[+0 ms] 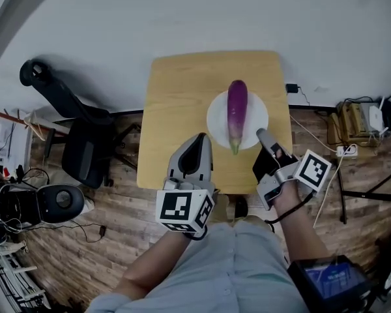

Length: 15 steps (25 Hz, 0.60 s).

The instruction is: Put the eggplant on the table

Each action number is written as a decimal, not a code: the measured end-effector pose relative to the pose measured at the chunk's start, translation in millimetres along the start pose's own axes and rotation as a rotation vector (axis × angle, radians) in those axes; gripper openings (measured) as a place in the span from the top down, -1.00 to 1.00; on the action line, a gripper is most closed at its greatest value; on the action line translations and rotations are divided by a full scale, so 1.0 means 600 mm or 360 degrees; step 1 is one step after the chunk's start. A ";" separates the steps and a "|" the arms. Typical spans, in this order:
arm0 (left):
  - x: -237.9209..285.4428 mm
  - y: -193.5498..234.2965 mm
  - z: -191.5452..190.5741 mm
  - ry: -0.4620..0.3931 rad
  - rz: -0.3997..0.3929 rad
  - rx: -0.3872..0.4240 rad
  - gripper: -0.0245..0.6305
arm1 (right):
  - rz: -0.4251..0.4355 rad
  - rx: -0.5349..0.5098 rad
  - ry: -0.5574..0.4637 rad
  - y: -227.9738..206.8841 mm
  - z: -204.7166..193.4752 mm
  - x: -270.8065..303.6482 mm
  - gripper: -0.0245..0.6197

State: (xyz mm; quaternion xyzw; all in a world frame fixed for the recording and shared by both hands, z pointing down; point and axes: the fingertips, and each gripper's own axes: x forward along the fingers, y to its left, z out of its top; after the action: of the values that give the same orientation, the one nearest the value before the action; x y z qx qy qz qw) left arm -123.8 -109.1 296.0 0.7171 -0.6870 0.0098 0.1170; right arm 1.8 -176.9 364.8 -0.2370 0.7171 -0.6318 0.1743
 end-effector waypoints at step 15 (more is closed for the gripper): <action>0.083 0.066 -0.044 0.0179 -0.0106 -0.0014 0.91 | -0.0055 0.0087 -0.0115 -0.066 0.016 0.076 0.89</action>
State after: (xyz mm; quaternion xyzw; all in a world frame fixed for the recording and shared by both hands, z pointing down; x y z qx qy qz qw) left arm -156.2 -154.3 336.7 0.7374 -0.6551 0.0432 0.1589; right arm -26.2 -213.8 404.7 -0.2671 0.6887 -0.6451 0.1956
